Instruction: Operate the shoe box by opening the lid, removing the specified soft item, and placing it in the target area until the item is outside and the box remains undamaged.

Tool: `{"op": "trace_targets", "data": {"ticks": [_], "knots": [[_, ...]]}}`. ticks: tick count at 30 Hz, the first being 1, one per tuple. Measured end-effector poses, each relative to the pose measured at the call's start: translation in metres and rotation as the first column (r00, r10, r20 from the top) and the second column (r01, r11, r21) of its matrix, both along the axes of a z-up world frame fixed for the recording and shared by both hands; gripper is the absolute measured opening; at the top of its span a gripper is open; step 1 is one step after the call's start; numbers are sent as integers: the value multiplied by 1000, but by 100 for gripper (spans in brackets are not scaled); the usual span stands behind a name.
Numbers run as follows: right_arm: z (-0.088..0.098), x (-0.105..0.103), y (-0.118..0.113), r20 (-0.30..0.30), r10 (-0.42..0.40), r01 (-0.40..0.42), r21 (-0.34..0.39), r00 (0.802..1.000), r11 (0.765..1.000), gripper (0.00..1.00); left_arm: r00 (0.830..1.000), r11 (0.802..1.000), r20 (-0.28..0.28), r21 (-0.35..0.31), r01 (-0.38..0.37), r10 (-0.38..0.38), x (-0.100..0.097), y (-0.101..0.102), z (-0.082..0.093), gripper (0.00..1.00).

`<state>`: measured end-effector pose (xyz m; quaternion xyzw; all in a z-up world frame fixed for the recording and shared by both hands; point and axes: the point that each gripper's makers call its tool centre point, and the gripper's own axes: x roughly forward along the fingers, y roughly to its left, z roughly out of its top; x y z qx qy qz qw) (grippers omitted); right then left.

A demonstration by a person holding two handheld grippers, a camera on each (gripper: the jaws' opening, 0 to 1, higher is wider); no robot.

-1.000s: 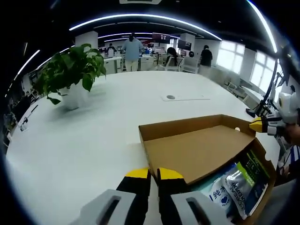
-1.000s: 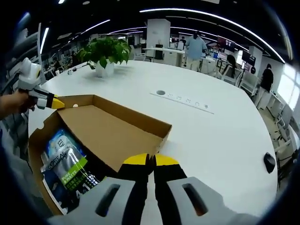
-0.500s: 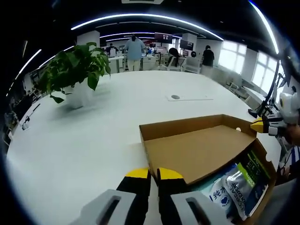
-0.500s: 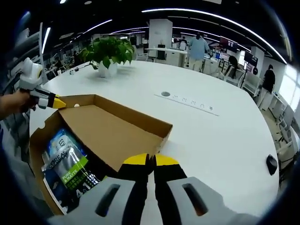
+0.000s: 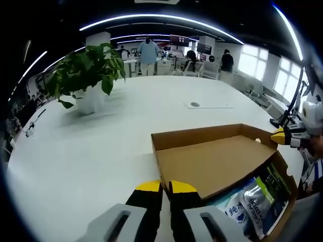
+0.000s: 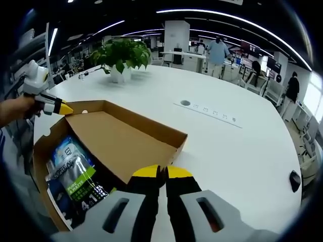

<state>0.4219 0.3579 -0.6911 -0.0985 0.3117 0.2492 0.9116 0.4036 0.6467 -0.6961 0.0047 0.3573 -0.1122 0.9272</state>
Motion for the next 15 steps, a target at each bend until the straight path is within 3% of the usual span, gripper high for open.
{"op": "trace_targets", "data": {"ticks": [15], "knots": [[0,1,24,-5,40,-40,-2,999,999,3,999,999,-2,-5,-32,32,0,23,1,4]]}}
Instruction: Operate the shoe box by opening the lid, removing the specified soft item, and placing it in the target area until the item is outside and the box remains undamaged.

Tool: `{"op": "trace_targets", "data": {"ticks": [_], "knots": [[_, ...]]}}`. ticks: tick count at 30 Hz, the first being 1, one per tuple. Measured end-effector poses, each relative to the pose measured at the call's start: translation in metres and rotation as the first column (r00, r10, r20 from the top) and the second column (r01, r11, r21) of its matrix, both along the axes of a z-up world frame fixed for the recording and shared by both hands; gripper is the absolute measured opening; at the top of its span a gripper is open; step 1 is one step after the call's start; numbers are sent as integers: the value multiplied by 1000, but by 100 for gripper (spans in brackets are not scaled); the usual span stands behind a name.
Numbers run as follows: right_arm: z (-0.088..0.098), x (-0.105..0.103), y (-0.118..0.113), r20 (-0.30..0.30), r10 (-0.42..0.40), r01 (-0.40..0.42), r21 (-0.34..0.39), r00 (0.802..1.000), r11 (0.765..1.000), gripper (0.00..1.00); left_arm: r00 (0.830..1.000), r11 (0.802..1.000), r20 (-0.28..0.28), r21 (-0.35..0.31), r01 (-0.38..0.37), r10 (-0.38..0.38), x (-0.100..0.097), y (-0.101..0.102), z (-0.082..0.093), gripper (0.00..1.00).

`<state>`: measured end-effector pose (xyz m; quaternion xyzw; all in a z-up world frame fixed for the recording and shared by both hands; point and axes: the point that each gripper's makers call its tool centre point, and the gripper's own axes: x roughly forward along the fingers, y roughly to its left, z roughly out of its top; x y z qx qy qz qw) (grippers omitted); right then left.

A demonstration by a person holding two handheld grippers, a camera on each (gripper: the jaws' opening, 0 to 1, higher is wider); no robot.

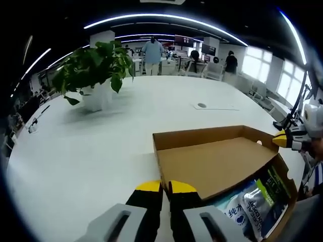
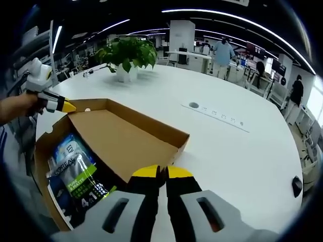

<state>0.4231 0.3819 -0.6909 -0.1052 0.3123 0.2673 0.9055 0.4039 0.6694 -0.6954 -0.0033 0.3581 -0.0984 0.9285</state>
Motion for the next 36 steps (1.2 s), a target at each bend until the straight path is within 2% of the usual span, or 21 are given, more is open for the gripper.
{"op": "trace_targets", "data": {"ticks": [11,17,20,23,28,36], "knots": [[0,-1,6,-4,27,-27,-11,1000,1000,4,1000,1000,1,10,1,-1,0,6,0,4],[0,-1,1,-37,14,-13,8,999,1000,5,1000,1000,-3,17,10,-10,0,6,1,5],[3,-3,1,-54,10,-8,32,998,999,5,1000,1000,19,6,-5,4,1,8,7,5],[7,-8,-2,-51,22,-21,29,998,999,6,999,1000,34,-3,-6,6,0,8,14,8],[15,-19,-3,-58,60,-57,47,996,997,11,999,999,16,11,30,-30,-11,2,17,13],[22,-49,-5,-86,140,-137,37,986,990,18,997,997,-17,24,69,-69,-32,-8,18,20]]}}
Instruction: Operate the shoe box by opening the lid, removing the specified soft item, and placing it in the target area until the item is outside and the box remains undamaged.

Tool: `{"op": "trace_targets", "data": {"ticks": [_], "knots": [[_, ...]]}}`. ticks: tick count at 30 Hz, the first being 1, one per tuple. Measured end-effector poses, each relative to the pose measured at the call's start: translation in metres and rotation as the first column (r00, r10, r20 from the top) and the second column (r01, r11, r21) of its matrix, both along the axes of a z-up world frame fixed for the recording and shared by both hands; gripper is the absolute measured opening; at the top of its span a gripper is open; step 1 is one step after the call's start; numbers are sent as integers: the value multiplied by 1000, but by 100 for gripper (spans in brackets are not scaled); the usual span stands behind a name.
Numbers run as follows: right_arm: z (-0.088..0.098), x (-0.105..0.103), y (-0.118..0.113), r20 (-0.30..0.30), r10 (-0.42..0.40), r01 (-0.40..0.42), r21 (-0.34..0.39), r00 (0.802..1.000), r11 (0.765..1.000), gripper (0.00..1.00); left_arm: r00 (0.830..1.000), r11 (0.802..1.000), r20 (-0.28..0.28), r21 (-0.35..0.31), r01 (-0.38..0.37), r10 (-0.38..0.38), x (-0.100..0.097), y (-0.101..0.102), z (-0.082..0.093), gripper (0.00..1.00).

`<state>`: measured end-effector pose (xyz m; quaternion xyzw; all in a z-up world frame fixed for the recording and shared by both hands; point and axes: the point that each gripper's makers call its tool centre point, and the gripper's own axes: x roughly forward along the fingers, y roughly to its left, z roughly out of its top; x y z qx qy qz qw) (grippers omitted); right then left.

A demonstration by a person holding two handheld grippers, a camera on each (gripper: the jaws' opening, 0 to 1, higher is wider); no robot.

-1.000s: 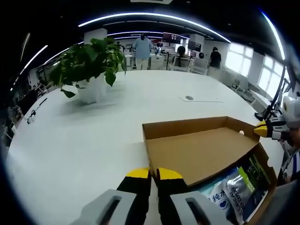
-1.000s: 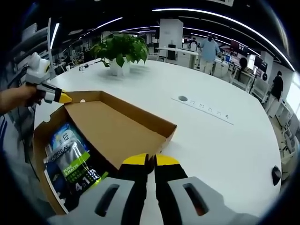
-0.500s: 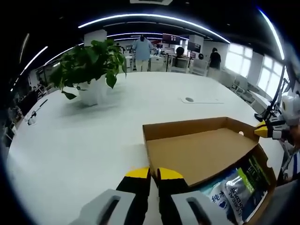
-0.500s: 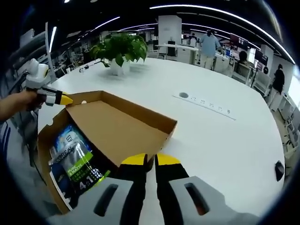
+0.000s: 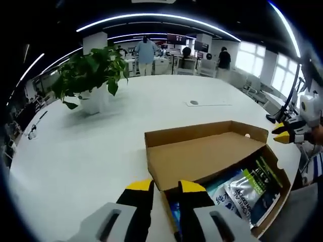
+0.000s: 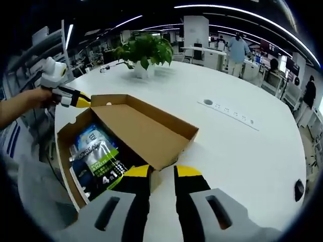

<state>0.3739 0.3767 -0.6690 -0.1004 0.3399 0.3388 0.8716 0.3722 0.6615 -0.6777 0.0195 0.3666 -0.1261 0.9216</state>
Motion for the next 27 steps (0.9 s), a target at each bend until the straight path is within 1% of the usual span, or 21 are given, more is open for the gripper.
{"op": "trace_targets", "data": {"ticks": [2,7,14,20,24,27], "knots": [[3,-7,1,-4,17,-17,10,1000,1000,21,1000,1000,-3,2,5,-5,-4,-2,1,21],[11,-20,2,13,44,-44,25,999,999,25,1000,1000,-1,9,24,-24,-17,-9,5,21],[14,-39,6,3,77,-77,28,997,997,32,998,998,7,16,56,-56,-34,-22,7,24],[15,-58,7,-6,85,-84,34,996,996,35,996,995,-28,-44,85,-86,-48,-38,-1,25],[16,-70,7,-12,90,-90,36,996,995,38,993,993,-45,-51,105,-107,-57,-46,-8,25],[16,-79,6,-13,89,-88,35,996,996,39,990,989,-62,-82,121,-126,-64,-55,-13,25]]}}
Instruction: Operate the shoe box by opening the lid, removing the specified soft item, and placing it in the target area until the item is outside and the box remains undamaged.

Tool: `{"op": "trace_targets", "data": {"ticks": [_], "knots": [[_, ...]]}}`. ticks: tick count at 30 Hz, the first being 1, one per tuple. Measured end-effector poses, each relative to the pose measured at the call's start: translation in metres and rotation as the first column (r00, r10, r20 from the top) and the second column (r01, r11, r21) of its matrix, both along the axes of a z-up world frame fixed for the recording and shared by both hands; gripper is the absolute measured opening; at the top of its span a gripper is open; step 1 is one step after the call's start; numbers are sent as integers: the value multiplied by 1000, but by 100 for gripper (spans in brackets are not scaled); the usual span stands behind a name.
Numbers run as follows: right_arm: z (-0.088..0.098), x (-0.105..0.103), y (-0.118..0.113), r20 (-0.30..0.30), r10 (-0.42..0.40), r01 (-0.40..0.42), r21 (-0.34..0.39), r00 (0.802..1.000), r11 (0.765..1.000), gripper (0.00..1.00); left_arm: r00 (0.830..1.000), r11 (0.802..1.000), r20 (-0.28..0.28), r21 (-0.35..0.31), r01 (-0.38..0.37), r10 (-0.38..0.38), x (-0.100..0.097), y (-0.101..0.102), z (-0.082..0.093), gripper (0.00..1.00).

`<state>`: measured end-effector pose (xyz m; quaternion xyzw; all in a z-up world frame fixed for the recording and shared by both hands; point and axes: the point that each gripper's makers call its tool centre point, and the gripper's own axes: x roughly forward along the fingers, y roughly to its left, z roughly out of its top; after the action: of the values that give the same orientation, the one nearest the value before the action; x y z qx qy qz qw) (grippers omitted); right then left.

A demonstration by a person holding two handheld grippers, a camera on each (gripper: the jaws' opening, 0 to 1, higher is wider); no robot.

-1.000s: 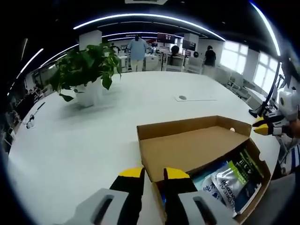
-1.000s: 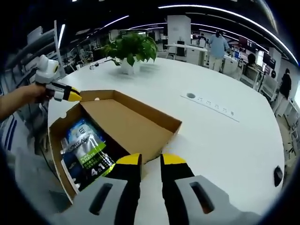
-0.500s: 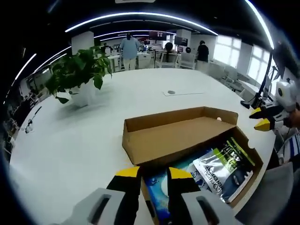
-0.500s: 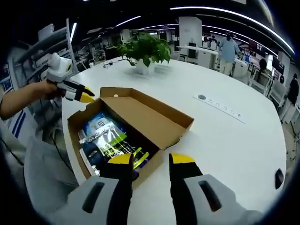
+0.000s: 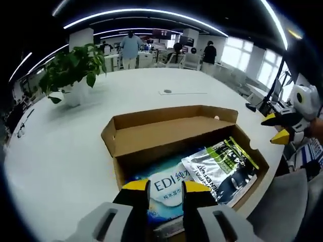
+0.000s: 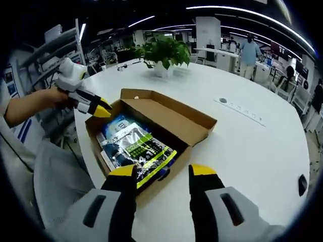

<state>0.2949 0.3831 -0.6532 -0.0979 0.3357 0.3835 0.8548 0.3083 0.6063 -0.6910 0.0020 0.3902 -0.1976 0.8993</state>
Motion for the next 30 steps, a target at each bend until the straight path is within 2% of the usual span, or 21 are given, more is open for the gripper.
{"op": "trace_targets", "data": {"ticks": [5,14,19,26,30], "knots": [[0,-13,1,-3,-4,4,6,1000,1000,41,999,999,-36,-51,18,-20,-8,-13,-8,25],[-2,-29,0,-5,-26,26,18,1000,1000,44,995,993,-82,-104,50,-59,-14,-32,-21,25],[0,-33,-3,0,-52,52,35,999,998,44,991,982,-122,-185,34,-57,-16,-45,-25,25],[2,-37,-4,7,-81,80,54,997,995,45,985,976,-158,-215,37,-72,-13,-52,-35,24],[2,-42,-3,4,-87,87,59,996,994,45,981,964,-181,-264,18,-68,-13,-57,-36,22]]}}
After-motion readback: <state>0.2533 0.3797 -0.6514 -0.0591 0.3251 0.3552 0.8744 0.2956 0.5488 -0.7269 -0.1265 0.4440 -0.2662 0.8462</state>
